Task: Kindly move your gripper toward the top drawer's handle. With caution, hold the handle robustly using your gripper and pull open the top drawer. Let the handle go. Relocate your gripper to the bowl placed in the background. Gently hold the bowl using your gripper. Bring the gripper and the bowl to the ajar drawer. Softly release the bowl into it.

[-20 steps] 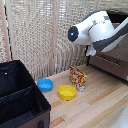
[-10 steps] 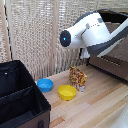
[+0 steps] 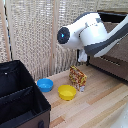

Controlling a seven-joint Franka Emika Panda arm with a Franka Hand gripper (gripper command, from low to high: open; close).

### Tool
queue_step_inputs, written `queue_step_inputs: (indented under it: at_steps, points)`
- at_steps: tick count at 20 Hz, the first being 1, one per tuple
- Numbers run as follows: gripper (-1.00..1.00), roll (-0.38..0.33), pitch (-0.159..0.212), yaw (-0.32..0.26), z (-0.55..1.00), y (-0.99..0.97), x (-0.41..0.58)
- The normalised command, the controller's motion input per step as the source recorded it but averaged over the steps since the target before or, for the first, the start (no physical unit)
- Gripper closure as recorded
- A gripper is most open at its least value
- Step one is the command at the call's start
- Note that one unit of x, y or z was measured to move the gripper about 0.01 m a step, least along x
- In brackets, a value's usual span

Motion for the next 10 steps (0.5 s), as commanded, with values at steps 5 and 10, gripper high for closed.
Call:
queue_step_inputs:
  at_steps: [5,10]
  points:
    - [-1.00,0.310,0.142,-0.264,0.01,0.02,0.103]
    - [-1.00,0.301,0.093,-0.267,0.08,0.05,0.076]
